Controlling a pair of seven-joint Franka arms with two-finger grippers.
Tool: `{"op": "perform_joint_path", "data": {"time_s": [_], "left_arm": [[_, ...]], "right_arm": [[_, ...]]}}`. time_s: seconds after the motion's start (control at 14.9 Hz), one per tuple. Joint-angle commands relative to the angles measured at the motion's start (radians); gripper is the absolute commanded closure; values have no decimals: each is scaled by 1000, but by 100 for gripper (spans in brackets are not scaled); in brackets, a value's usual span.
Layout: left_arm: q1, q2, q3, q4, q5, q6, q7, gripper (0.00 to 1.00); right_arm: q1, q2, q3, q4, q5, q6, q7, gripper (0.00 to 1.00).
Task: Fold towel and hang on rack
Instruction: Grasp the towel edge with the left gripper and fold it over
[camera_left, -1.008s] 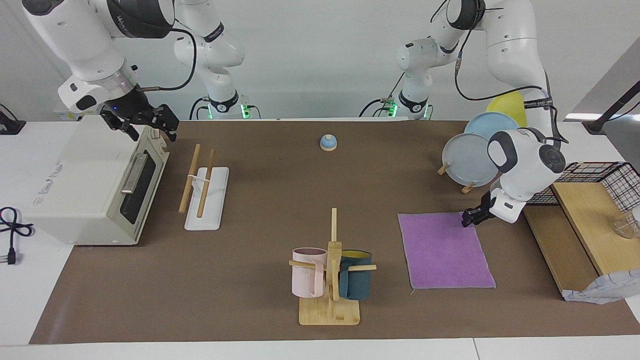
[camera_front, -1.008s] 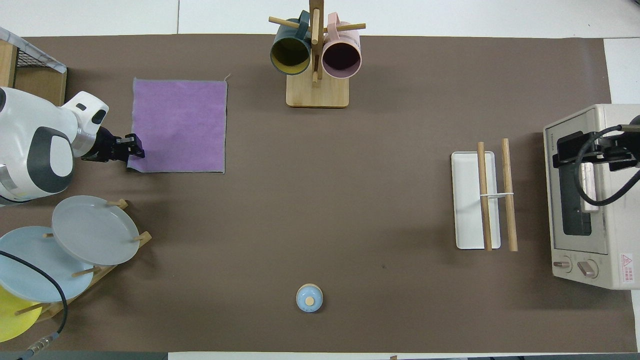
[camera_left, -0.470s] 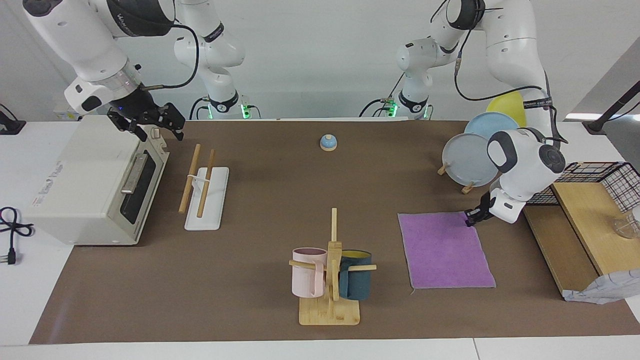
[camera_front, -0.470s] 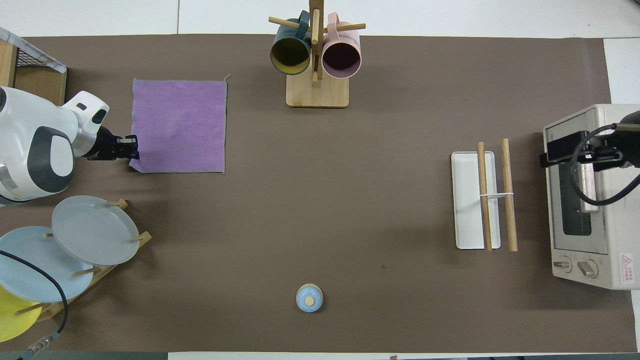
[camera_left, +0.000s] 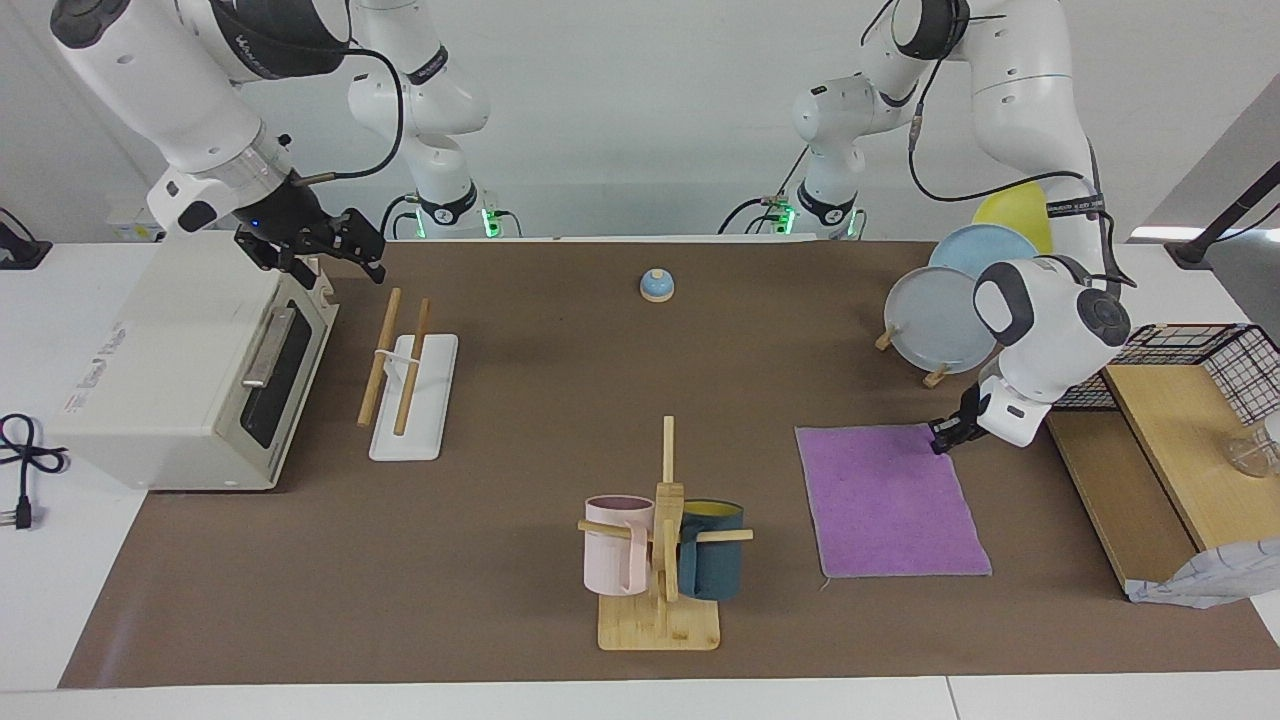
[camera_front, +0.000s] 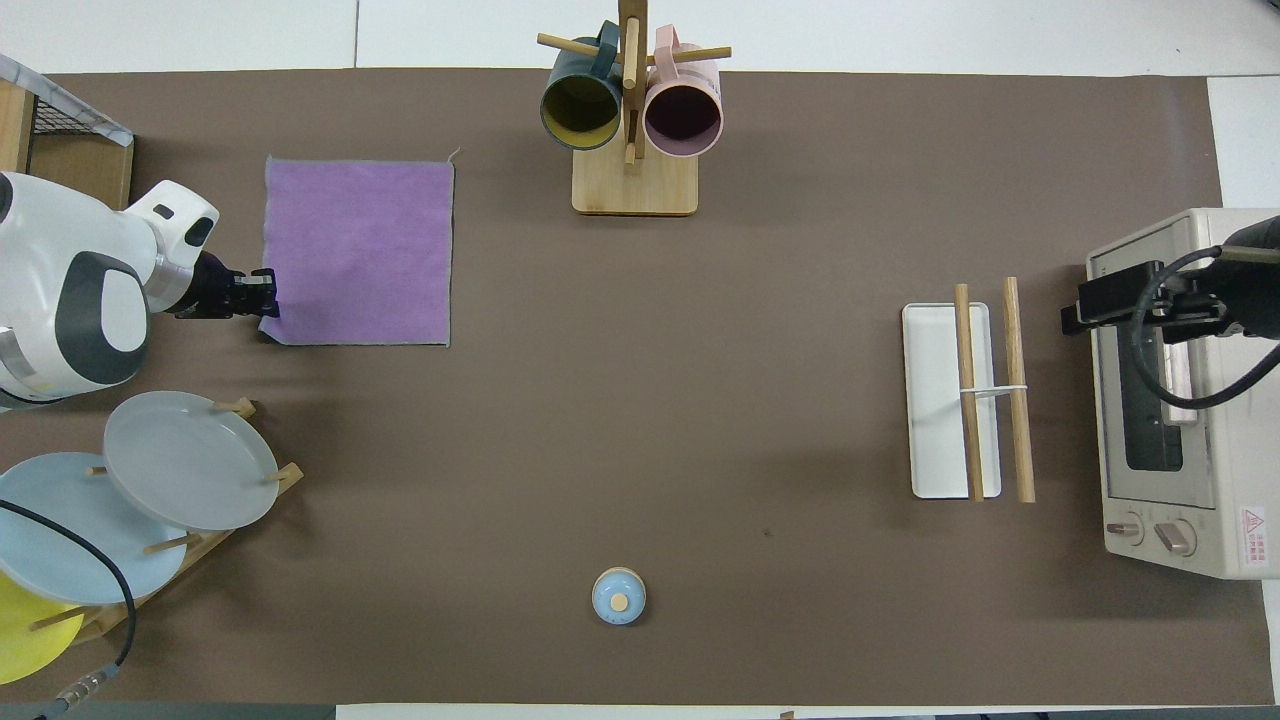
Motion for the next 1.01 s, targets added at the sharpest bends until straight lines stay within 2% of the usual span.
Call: {"op": "perform_joint_path", "data": {"time_s": [0.0, 0.13, 0.4, 0.6, 0.67, 0.74, 0.94], "left_arm": [[-86, -18, 4, 76, 136, -96, 1, 100], [-199, -27, 9, 84, 218, -145, -13, 100], [-373, -21, 7, 44, 313, -126, -176, 100], [-399, -27, 6, -58, 316, 4, -324, 100], [-393, -30, 4, -86, 316, 44, -365, 95], [-388, -30, 1, -86, 313, 55, -379, 1], [-341, -65, 0, -77, 234, 10, -354, 0]], "right_arm": [[-4, -53, 3, -90, 63, 61, 76, 0], [1, -69, 4, -124, 81, 94, 98, 0], [1, -70, 4, -128, 81, 103, 98, 0], [3, -70, 6, -128, 83, 104, 98, 0], [3, -72, 6, -128, 86, 104, 100, 0], [3, -72, 17, -130, 86, 106, 100, 0], [3, -78, 52, -150, 87, 140, 155, 0]]}}
